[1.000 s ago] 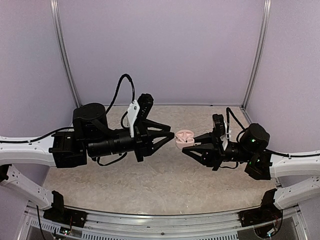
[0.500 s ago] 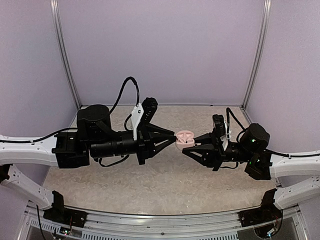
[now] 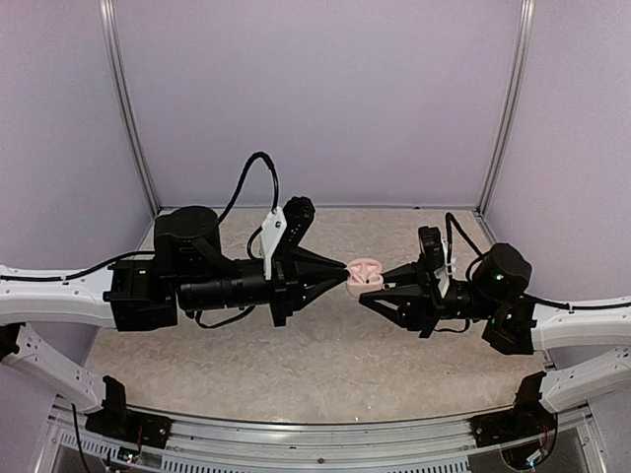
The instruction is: Insert the wireless bluetooth earbuds into the charging case
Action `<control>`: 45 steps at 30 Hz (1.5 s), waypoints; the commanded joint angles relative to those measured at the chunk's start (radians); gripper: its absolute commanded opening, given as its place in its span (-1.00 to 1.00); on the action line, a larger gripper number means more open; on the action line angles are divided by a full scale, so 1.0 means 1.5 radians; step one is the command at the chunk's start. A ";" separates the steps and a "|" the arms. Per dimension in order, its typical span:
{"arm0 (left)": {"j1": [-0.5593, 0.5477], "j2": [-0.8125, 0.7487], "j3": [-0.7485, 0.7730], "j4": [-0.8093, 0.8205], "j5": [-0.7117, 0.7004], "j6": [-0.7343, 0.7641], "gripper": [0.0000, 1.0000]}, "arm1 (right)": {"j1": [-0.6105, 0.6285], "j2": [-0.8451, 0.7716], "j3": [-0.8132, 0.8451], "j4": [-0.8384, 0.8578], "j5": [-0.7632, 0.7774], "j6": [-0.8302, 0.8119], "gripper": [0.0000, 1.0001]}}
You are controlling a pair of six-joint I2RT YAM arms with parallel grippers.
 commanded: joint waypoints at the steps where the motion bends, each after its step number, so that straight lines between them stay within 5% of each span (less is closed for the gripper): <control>1: -0.004 0.000 0.034 -0.035 0.009 0.047 -0.78 | 0.008 0.004 -0.001 0.014 -0.005 0.006 -1.00; 29: -0.024 0.033 0.109 -0.161 -0.013 0.146 -0.74 | 0.020 0.019 0.011 -0.003 -0.028 -0.011 -1.00; 37: -0.047 0.022 0.119 -0.159 -0.109 0.177 -0.46 | 0.020 0.016 0.009 -0.002 -0.020 -0.008 -1.00; 45: -0.065 0.027 0.131 -0.188 -0.198 0.222 -0.42 | 0.020 0.015 0.007 0.006 -0.023 -0.002 -1.00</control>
